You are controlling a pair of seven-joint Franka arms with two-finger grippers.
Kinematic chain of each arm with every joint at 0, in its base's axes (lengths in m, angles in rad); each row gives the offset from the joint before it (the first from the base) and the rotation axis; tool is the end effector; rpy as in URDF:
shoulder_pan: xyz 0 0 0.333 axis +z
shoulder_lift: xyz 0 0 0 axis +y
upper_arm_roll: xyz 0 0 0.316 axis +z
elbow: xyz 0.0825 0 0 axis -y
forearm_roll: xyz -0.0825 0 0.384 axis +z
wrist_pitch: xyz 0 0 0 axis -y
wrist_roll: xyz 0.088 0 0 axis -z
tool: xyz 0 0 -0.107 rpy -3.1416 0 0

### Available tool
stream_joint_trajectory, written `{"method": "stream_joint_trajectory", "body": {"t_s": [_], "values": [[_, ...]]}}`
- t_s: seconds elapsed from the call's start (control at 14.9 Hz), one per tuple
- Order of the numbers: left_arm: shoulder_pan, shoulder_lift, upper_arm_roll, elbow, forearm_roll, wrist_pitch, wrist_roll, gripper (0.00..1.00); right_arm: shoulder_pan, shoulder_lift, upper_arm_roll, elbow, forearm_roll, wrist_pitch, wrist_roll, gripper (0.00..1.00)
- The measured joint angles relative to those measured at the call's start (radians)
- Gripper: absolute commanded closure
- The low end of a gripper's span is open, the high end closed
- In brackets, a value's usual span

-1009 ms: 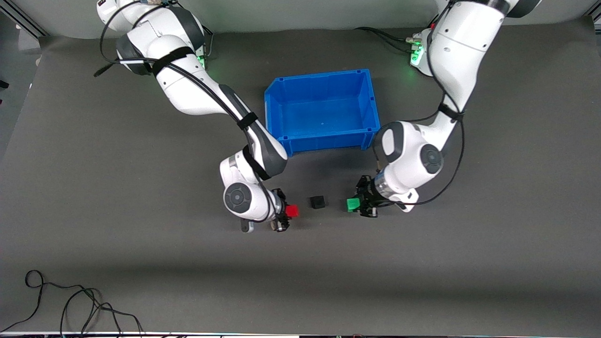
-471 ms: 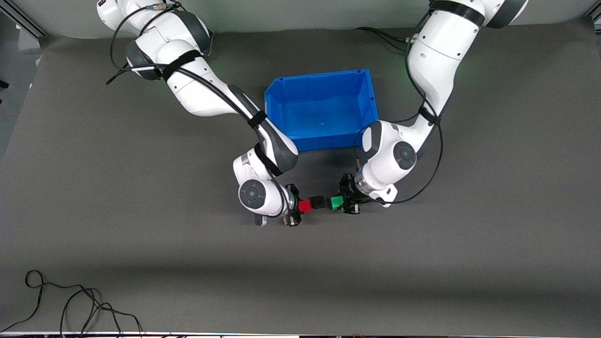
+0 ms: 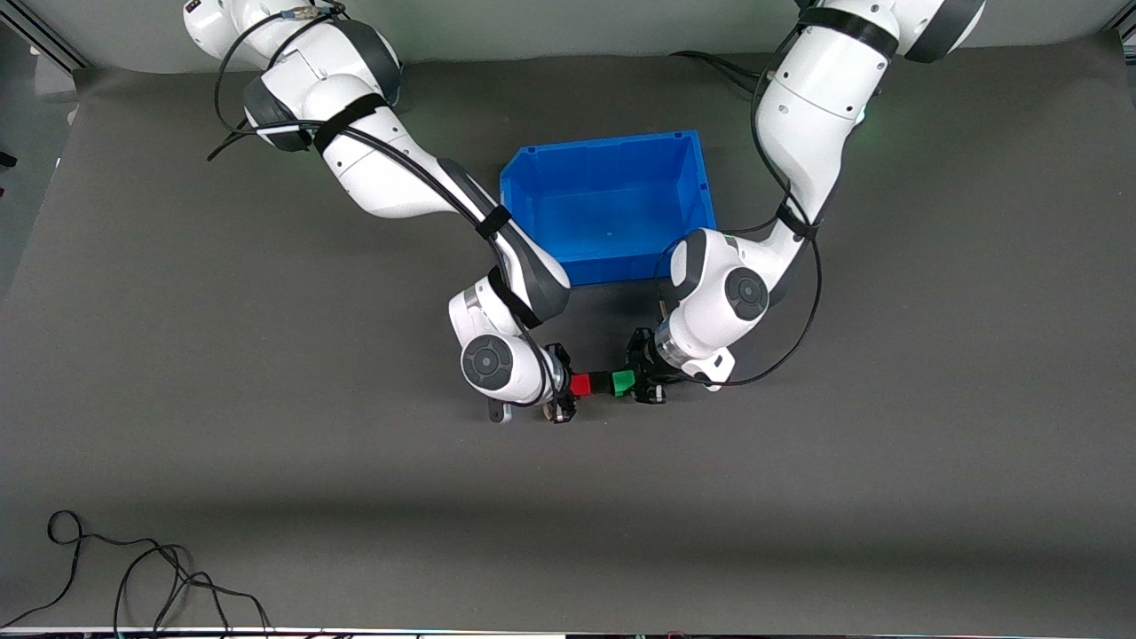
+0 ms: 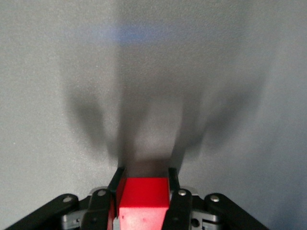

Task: Attach green and red cubes to black cube
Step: 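Carry red and green cubes to the black cube from both sides, then open both grippers and lift them away from the cube row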

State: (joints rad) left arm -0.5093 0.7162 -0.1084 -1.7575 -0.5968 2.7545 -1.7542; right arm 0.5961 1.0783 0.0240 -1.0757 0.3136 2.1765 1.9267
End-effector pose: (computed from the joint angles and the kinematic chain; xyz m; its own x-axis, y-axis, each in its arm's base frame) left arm 0.5727 -0.3693 0.1847 -0.1013 0.8988 -0.4265 0.9875 0.1428 0.0663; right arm 0.6275 0.4548 0.1640 0.0586 -0.9642 -0.2587 -0.9911 -0.0872 0.1007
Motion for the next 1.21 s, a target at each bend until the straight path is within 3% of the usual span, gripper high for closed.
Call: {"method": "stream_joint_trajectory", "body": {"t_s": [0.07, 0.27, 0.34, 0.4, 0.47, 0.67, 0.81, 1.08, 1.21], "values": [[-0.001, 0.000, 0.000, 0.001, 0.000, 0.001, 0.000, 0.00, 0.000, 0.000, 0.000, 0.000, 0.000, 0.000, 0.000, 0.81], [-0.004, 0.000, 0.002, 0.003, 0.001, 0.001, 0.000, 0.00, 0.000, 0.000, 0.000, 0.000, 0.000, 0.000, 0.000, 0.82], [-0.004, 0.000, 0.005, 0.004, 0.001, 0.001, 0.000, 0.00, 0.000, 0.000, 0.000, 0.000, 0.000, 0.000, 0.000, 0.62], [-0.004, 0.000, 0.007, 0.006, 0.001, 0.001, 0.000, 0.00, 0.000, 0.000, 0.000, 0.000, 0.000, 0.000, 0.000, 0.14], [-0.004, 0.000, 0.009, 0.007, 0.001, 0.001, 0.000, 0.00, 0.000, 0.000, 0.000, 0.000, 0.000, 0.000, 0.000, 0.00], [0.000, -0.003, 0.031, 0.013, 0.008, -0.022, 0.002, 0.00, 0.001, 0.001, 0.001, -0.002, -0.014, -0.003, 0.000, 0.00], [0.025, -0.022, 0.066, 0.023, 0.044, -0.104, 0.029, 0.00, 0.001, 0.000, -0.002, 0.004, -0.039, -0.001, 0.000, 0.00], [0.193, -0.119, 0.096, 0.037, 0.064, -0.372, 0.264, 0.00, -0.042, -0.064, -0.037, 0.023, -0.098, -0.022, -0.041, 0.00], [0.303, -0.171, 0.105, 0.038, 0.097, -0.517, 0.433, 0.00, -0.098, -0.137, -0.043, 0.012, -0.127, -0.111, -0.223, 0.00]]}}
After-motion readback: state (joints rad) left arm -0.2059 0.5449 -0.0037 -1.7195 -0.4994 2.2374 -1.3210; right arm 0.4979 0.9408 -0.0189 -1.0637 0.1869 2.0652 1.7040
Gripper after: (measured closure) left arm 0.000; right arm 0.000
